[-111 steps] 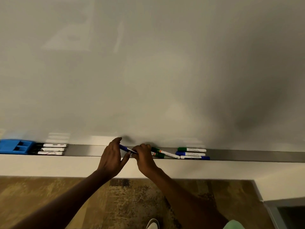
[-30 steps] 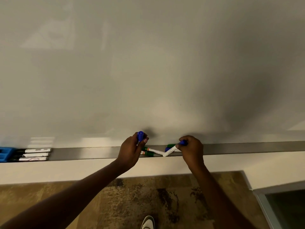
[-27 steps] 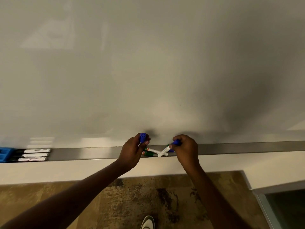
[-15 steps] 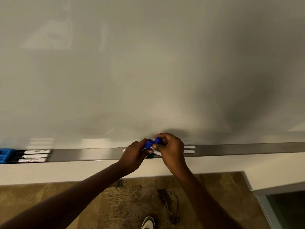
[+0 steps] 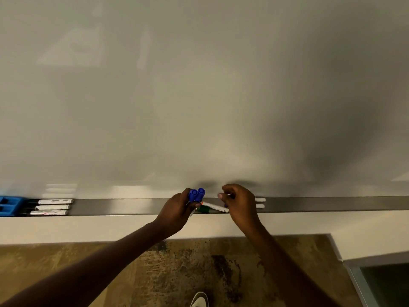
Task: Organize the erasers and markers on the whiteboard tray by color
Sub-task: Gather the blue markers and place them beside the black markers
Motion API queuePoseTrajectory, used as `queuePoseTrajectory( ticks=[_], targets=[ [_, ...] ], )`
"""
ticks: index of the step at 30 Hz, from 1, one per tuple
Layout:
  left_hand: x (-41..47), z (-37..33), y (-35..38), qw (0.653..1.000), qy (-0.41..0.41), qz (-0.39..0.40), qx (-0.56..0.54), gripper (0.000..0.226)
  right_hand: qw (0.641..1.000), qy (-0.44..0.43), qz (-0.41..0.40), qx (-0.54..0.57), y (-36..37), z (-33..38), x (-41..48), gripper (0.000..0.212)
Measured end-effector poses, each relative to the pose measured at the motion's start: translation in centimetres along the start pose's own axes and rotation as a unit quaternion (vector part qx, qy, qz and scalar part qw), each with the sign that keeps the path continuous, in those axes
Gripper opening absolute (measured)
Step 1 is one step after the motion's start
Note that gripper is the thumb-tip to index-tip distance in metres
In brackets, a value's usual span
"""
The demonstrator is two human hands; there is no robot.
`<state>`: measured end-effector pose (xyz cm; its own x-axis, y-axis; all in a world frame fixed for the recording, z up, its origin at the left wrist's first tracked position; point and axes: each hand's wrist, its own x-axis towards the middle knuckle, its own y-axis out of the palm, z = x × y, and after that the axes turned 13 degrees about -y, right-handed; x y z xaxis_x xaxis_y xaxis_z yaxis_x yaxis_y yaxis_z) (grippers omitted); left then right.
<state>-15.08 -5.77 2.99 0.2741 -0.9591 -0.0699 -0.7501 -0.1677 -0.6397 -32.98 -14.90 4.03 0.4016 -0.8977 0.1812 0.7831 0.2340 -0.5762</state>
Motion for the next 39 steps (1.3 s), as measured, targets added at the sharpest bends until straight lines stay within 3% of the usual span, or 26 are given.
queuePoseTrajectory(
  ticks=[3,9,20,24,27,30,34,39],
  targets=[
    [0.0,0.3,0.0,1.000,-0.015,-0.007,-0.009,0.011,0.987,0.011,0.052,-0.149,-0.1,-3.6,0.5,0.023],
    [-0.2,0.8,0.0,0.999,-0.039,0.004,-0.037,0.004,0.907,0.018,0.155,-0.392,-0.2,-8.0,0.3,0.025],
    [-0.2,1.6,-0.1,0.996,-0.070,-0.020,-0.054,0.016,0.792,-0.045,0.299,-0.530,0.2,-9.2,1.1,0.018],
    [-0.4,1.6,-0.2,0.995,-0.071,-0.029,-0.064,0.017,0.776,-0.059,0.328,-0.536,0.1,-9.1,1.8,0.021],
    [-0.5,1.6,-0.5,0.993,-0.078,-0.027,-0.080,0.018,0.788,-0.071,0.320,-0.522,-0.1,-8.7,2.3,0.021],
    [-0.7,1.2,-0.9,0.989,-0.093,-0.032,-0.114,0.017,0.844,-0.077,0.258,-0.464,-0.2,-7.4,2.1,0.023],
    [-0.7,1.1,-1.3,0.977,-0.100,-0.053,-0.180,0.010,0.946,-0.101,0.150,-0.268,0.3,-4.0,0.9,0.021],
    [-0.5,1.1,-2.1,0.962,-0.106,-0.075,-0.240,0.012,0.989,-0.081,0.111,-0.052,2.2,-0.4,0.5,0.015]
  ],
)
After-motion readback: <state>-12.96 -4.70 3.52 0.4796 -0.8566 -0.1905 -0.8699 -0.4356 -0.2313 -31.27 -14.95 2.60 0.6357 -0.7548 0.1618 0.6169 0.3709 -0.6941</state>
